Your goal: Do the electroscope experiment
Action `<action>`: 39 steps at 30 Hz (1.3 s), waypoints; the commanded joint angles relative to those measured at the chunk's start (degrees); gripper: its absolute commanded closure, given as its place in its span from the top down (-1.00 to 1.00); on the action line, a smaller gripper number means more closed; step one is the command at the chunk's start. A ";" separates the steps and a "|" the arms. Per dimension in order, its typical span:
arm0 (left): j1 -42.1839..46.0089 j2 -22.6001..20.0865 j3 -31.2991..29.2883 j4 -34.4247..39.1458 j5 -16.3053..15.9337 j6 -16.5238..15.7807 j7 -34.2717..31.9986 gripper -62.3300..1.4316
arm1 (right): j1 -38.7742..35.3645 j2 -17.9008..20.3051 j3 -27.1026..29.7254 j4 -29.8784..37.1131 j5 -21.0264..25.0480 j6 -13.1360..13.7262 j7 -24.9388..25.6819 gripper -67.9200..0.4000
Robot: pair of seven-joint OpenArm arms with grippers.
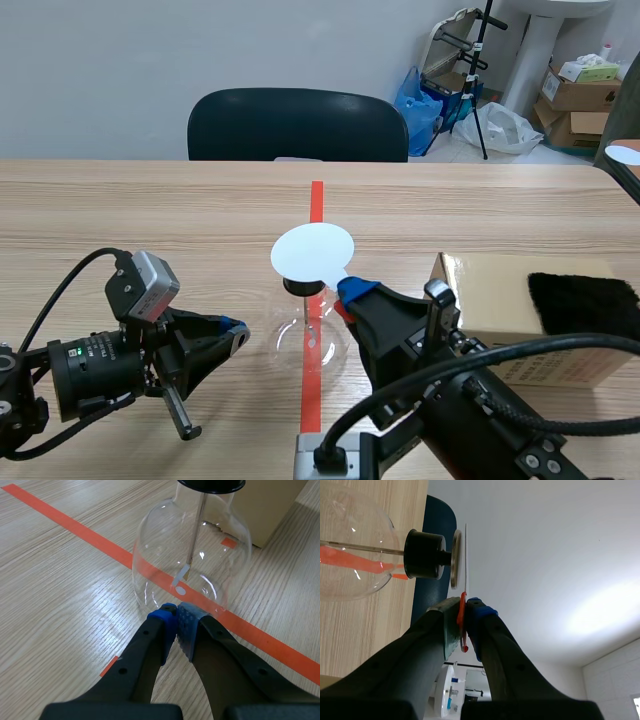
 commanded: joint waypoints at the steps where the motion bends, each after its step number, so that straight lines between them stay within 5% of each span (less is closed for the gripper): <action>1: -0.28 -0.20 -0.52 0.76 -0.72 0.07 -0.81 -0.87 | 0.96 -0.02 0.33 0.31 -0.09 -0.68 -0.42 -0.96; 12: -0.28 -0.20 -0.52 0.76 -0.72 0.07 -0.81 -0.87 | 0.96 -0.02 0.33 0.31 0.04 -0.68 -3.28 -0.96; 30: -0.28 -0.20 -0.52 0.76 -0.72 0.07 -0.81 -0.87 | 0.96 -0.02 0.33 0.31 0.04 -0.66 -25.38 -0.96; 39: -0.28 -0.20 -0.52 0.76 -0.72 0.07 -0.83 -0.87 | 0.96 -0.02 0.33 0.31 0.02 -0.66 -32.39 -0.96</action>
